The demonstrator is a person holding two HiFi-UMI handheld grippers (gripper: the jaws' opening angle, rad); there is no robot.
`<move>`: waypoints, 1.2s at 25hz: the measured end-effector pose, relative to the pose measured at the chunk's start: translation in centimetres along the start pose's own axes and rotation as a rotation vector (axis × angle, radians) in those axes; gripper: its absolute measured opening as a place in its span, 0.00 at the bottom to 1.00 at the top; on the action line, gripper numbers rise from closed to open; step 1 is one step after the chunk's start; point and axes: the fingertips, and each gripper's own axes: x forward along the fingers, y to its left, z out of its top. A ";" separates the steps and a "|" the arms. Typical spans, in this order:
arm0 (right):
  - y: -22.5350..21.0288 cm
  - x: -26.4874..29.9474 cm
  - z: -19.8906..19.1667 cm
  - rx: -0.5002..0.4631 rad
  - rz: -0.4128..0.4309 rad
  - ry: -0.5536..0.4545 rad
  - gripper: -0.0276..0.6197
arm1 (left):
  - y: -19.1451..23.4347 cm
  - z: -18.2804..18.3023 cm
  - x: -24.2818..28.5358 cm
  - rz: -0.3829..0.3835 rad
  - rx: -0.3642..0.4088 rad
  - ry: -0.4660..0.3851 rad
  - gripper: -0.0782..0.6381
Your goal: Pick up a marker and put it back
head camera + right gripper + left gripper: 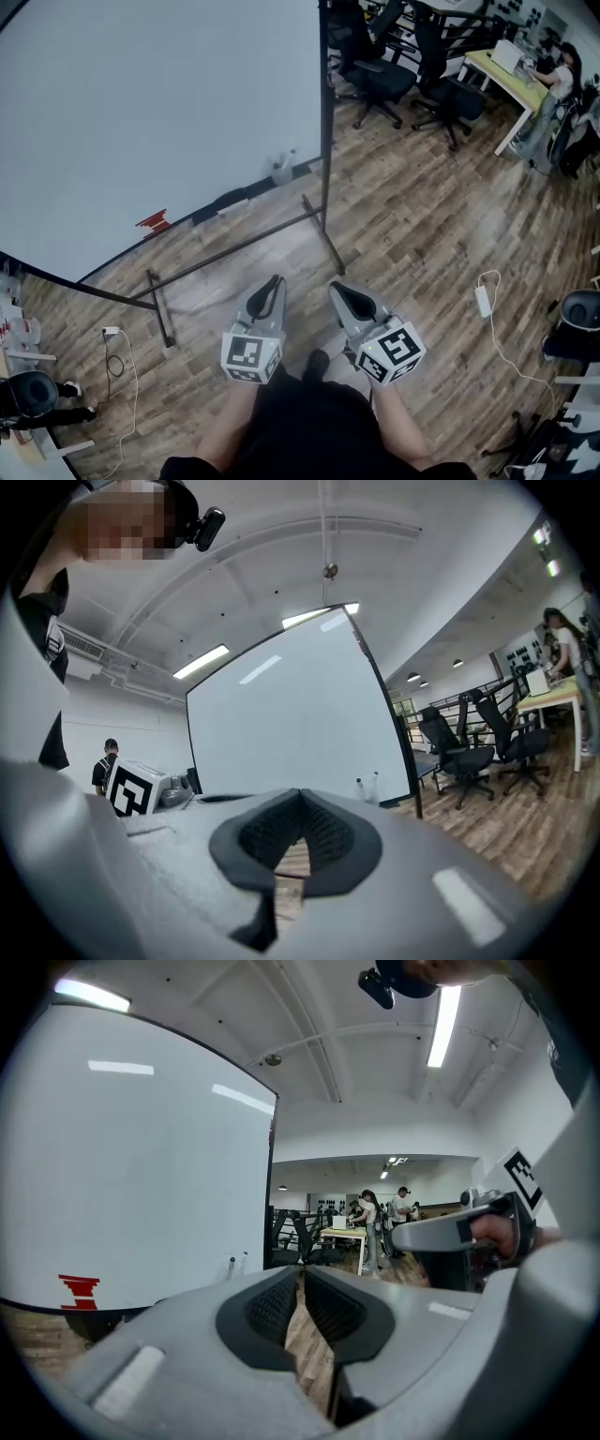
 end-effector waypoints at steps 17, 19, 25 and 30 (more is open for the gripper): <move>4.2 0.7 -1.4 -0.112 0.039 0.049 0.05 | 0.5 -0.1 -4.0 -0.009 -0.028 -0.014 0.12; 4.4 0.9 -1.6 -0.109 0.038 0.050 0.05 | 0.5 -0.1 -4.0 -0.015 -0.027 -0.012 0.12; 4.8 1.0 -1.1 -0.120 0.033 0.041 0.05 | 0.3 0.5 -4.1 -0.033 -0.018 -0.015 0.12; 4.9 1.3 -0.8 -0.124 0.034 0.038 0.04 | 0.7 0.8 -4.2 -0.026 -0.015 -0.020 0.12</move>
